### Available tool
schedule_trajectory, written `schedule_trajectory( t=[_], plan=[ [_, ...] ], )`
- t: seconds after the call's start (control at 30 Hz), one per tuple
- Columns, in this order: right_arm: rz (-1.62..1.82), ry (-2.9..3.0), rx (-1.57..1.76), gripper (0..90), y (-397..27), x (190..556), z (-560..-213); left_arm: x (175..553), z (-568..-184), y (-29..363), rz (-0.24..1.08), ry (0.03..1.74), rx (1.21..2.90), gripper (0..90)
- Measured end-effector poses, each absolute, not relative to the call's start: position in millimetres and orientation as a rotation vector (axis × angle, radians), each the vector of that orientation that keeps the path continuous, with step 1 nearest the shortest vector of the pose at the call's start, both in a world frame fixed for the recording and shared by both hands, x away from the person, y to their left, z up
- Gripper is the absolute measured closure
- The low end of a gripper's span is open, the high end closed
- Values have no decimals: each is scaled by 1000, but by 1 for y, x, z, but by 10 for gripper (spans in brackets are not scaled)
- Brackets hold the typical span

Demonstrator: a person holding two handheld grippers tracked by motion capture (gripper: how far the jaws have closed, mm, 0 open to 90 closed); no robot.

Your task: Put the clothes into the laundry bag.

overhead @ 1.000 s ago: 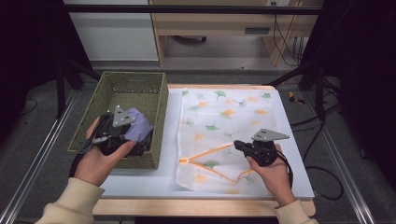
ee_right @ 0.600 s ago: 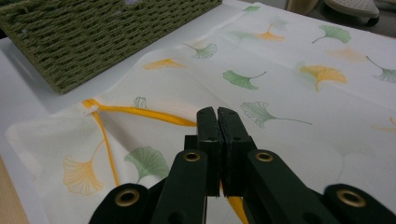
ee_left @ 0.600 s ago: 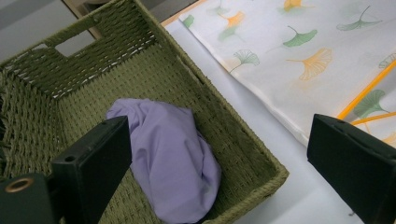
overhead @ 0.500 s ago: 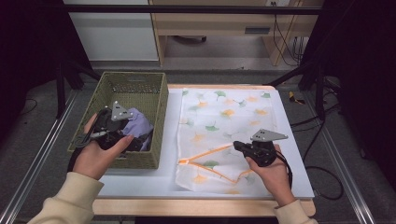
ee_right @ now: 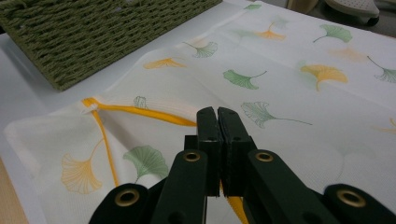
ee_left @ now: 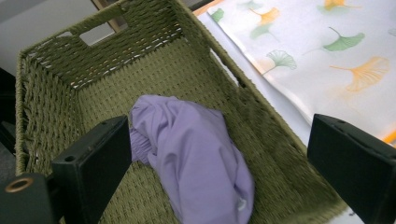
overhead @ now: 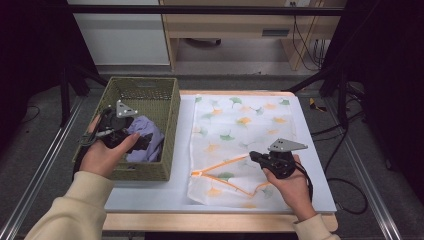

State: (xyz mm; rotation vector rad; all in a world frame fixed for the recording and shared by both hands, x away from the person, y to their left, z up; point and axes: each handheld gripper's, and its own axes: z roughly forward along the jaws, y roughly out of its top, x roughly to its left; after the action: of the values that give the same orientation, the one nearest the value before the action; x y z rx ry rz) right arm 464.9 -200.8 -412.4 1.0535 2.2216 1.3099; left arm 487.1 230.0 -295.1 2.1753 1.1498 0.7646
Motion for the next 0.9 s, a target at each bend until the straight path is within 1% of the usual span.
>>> schedule_trajectory(
  t=[0.23, 0.6, 0.73, 0.9],
  plan=[
    [1311, 2223, 1052, 888, -201, 465, -412, 506, -304, 233, 757, 1191, 2182, 64],
    [1302, 2232, 1051, 887, -200, 466, -415, 542, -328, 232, 731, 1249, 2225, 64],
    [1304, 2235, 1053, 888, -201, 466, -417, 553, -333, 237, 712, 1271, 2173, 80],
    [1298, 2240, 1054, 887, -200, 466, -418, 568, -348, 242, 681, 1298, 2180, 77]
  ],
)
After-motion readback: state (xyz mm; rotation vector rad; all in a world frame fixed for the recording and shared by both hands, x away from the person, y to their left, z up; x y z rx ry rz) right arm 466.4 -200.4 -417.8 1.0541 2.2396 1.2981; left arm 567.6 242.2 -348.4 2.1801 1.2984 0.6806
